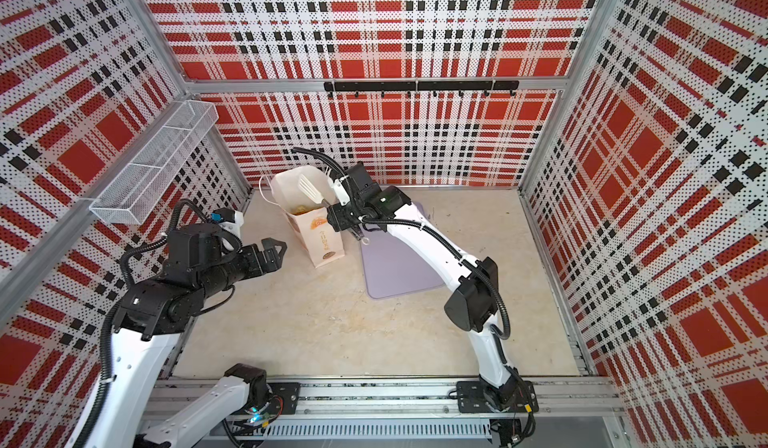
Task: Place the fake bread into the paper bag
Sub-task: 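Open the tongs with right gripper to drop the orange bun into the bag, then move the right gripper's tongs away from the bag and set them on the table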
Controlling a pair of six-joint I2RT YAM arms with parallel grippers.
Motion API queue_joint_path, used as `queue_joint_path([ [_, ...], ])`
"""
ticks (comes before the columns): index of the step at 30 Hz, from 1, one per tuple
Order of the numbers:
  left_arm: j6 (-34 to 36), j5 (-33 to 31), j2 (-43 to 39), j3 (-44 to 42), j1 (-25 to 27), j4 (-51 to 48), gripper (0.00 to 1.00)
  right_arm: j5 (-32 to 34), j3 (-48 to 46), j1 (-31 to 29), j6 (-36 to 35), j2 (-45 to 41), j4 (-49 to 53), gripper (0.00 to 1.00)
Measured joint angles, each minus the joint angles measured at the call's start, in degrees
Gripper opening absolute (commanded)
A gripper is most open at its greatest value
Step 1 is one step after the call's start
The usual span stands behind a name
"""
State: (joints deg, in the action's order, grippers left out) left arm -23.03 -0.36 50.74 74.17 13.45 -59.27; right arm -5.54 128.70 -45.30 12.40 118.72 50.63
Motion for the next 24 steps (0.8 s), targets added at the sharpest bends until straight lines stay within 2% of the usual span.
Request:
queue_joint_path([
  [7, -0.74, 0.68, -1.68, -3.04, -0.04, 0.44, 0.99, 3.89, -2.93, 0.39, -3.19, -6.93, 0.87, 0.59],
  [13, -1.46, 1.18, -1.62, -5.11, 0.61, 0.96, 0.99, 6.05, -13.9, 2.75, -4.96, -17.68, -1.09, 0.6],
  [19, -2.01, -0.9, -2.38, -5.14, 2.78, 2.12, 0.99, 9.25, -21.97, 6.05, -5.62, -22.12, -1.7, 0.58],
  [24, -2.73, -3.67, -2.75, -6.78, 6.23, 3.08, 0.99, 12.81, -33.79, 9.42, -5.4, -26.6, -3.15, 0.58],
])
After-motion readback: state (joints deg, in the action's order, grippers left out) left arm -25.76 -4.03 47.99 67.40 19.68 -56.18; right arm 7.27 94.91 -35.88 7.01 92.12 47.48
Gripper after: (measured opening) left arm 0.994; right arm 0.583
